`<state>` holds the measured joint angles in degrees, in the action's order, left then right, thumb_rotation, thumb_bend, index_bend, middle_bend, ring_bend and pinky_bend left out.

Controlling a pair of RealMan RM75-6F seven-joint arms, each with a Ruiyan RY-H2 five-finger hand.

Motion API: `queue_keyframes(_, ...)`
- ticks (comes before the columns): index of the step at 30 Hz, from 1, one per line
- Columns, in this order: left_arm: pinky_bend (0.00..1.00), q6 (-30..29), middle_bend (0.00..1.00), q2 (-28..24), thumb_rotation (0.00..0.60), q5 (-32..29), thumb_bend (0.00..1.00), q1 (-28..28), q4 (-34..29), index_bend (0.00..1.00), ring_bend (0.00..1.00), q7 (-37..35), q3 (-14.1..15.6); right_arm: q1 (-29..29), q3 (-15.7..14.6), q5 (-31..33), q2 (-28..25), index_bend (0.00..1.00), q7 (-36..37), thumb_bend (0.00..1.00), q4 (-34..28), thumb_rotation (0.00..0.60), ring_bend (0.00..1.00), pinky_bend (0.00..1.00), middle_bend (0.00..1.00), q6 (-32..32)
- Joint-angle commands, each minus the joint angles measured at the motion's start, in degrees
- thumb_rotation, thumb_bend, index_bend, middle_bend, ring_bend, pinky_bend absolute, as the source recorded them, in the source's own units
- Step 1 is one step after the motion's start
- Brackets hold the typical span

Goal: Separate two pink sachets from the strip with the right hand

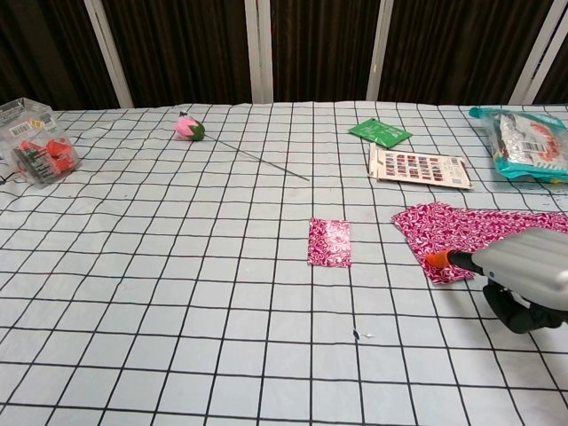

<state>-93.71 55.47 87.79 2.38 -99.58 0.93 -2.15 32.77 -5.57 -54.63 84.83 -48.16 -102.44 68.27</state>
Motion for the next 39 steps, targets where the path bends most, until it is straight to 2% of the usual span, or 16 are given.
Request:
queue_keyframes(1,0.12,0.0,0.05,0.0,0.600,0.0,0.38,0.0,0.0,0.18,0.00,-0.1,0.0,-0.6,-0.8,-0.9,-0.8,0.13,0.1,0.84,-1.1,0.600,0.80,0.66,0.80,0.5)
queue_keyframes(13,0.12,-0.2,0.05,-0.2,0.600,0.2,0.38,0.2,0.0,0.19,0.00,-0.4,0.1,-4.6,-5.5,-5.8,-4.9,0.14,1.4,0.84,-4.6,0.600,0.80,0.66,0.80,2.6)
queue_keyframes(22,0.12,-0.5,0.05,-0.3,0.600,0.4,0.38,0.3,0.0,0.19,0.00,-0.5,0.2,-8.6,-9.6,-12.2,-8.8,0.14,4.4,0.84,-6.3,0.600,0.80,0.66,0.80,4.4)
queue_keyframes(30,0.12,-0.7,0.05,-0.4,0.600,0.2,0.38,0.5,-0.1,0.19,0.00,-0.6,0.1,-11.4,-11.0,-16.5,-11.5,0.14,6.9,0.84,-6.9,0.600,0.80,0.66,0.80,6.0)
queue_keyframes(34,0.12,-0.6,0.05,-0.3,0.600,0.3,0.38,0.5,-0.1,0.19,0.00,-0.4,0.1,-12.2,-10.5,-19.9,-12.3,0.14,8.1,0.84,-7.9,0.600,0.80,0.66,0.80,7.1)
queue_keyframes(36,0.12,-0.6,0.05,-0.2,0.600,0.3,0.38,0.5,-0.1,0.19,0.00,-0.3,0.1,-12.5,-9.8,-21.4,-12.3,0.14,8.8,0.84,-8.0,0.600,0.75,0.64,0.72,8.0)
queue_keyframes(38,0.12,-0.6,0.05,-0.2,0.600,0.4,0.38,0.4,-0.1,0.19,0.00,-0.2,0.2,-12.8,-8.4,-23.4,-12.2,0.12,10.3,0.84,-8.3,0.600,0.62,0.56,0.54,9.7)
queue_keyframes(39,0.12,-0.6,0.05,-0.2,0.600,0.4,0.38,0.4,-0.1,0.19,0.00,-0.2,0.2,-13.0,-7.5,-24.4,-12.2,0.10,11.6,0.84,-8.5,0.600,0.52,0.48,0.43,10.7)
